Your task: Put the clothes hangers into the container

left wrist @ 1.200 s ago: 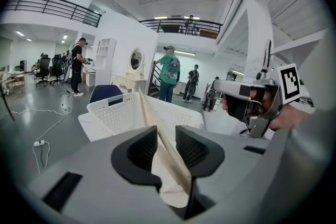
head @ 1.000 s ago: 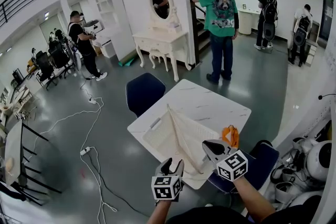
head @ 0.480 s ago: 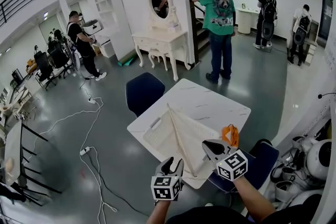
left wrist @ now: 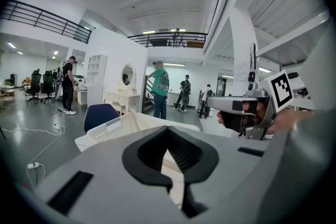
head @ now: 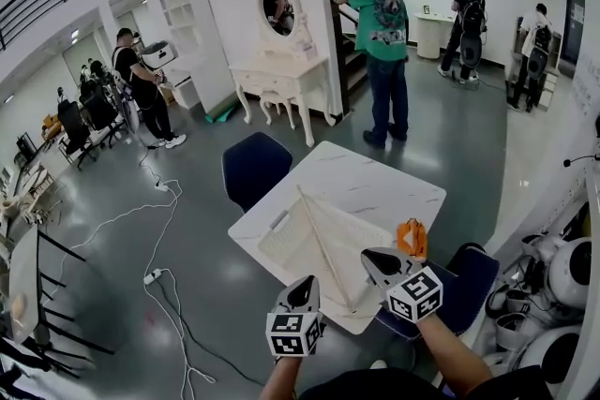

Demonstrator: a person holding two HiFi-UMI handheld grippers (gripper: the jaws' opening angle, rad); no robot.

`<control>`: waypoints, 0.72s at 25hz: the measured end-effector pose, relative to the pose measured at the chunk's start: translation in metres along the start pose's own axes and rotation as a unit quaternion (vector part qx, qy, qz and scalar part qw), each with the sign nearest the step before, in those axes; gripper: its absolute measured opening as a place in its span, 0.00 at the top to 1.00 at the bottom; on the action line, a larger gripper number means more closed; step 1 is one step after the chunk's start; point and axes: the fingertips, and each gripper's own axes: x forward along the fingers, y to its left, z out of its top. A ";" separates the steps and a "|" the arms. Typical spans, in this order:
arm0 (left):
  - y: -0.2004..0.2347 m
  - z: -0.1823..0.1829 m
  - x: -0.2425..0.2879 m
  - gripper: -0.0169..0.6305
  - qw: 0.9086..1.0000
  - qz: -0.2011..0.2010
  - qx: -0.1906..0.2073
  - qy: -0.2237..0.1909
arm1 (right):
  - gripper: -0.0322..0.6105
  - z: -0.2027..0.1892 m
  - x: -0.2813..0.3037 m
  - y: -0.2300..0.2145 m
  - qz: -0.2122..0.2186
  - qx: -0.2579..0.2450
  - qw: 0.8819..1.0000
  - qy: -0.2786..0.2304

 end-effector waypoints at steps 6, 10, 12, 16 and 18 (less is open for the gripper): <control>0.007 0.013 -0.018 0.97 1.000 -0.016 0.018 -0.019 | 0.92 0.001 0.001 0.018 -0.013 -0.001 1.000 -0.001; 0.013 0.017 -0.031 0.97 0.999 -0.028 0.031 -0.027 | 0.92 0.005 0.003 0.035 -0.021 -0.004 1.000 -0.002; 0.016 0.018 -0.038 0.97 0.998 -0.037 0.034 -0.031 | 0.92 0.007 0.003 0.045 -0.027 -0.006 1.000 -0.003; 0.018 0.020 -0.051 0.97 0.997 -0.058 0.033 -0.040 | 0.92 0.011 0.001 0.061 -0.040 -0.009 0.999 -0.006; 0.018 0.021 -0.057 0.97 0.996 -0.068 0.036 -0.043 | 0.92 0.012 -0.001 0.068 -0.048 -0.011 0.999 -0.006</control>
